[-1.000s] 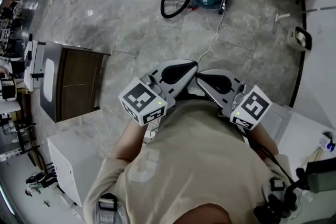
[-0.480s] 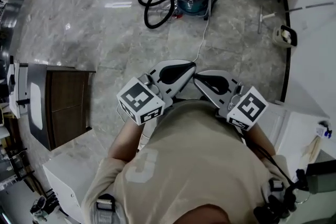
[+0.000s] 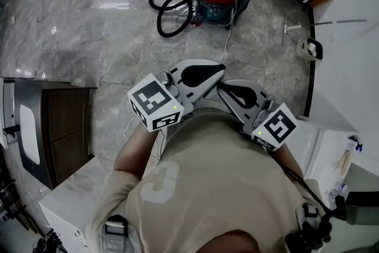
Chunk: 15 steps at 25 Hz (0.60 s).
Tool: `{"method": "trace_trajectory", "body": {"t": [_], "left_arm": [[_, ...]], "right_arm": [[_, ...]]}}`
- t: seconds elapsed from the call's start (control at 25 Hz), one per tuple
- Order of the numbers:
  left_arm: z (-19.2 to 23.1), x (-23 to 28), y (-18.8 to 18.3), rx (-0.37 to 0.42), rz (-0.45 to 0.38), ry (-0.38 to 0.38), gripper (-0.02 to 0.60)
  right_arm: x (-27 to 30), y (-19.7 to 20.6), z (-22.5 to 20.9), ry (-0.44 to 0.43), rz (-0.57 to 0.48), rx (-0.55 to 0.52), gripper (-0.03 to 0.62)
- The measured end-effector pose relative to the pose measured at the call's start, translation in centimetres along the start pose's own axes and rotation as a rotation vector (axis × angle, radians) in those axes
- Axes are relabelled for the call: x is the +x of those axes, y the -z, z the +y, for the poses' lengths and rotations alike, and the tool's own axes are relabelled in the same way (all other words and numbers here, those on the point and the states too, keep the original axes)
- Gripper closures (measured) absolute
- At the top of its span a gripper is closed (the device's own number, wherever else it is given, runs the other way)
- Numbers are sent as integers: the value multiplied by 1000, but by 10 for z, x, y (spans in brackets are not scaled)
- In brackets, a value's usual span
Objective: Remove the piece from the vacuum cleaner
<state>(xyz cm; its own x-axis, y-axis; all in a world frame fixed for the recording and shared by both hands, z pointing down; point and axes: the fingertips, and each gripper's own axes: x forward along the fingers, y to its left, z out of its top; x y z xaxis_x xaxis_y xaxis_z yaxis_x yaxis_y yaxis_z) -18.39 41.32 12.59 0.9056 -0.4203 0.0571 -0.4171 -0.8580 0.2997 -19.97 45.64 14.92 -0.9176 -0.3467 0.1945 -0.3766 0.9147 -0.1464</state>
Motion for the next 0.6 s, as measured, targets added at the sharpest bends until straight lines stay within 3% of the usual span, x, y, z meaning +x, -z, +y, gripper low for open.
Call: {"method": "trace_trajectory", "body": {"t": [0.32,0.6], "left_arm": [[32,-34,-11,-2,-22,36,577],[58,-45,-4,-16,1,13,577]], "right_arm": [[50,-21,0,43,-11,-35,591],[72,-20,-7,45,-4,-18,591]]}}
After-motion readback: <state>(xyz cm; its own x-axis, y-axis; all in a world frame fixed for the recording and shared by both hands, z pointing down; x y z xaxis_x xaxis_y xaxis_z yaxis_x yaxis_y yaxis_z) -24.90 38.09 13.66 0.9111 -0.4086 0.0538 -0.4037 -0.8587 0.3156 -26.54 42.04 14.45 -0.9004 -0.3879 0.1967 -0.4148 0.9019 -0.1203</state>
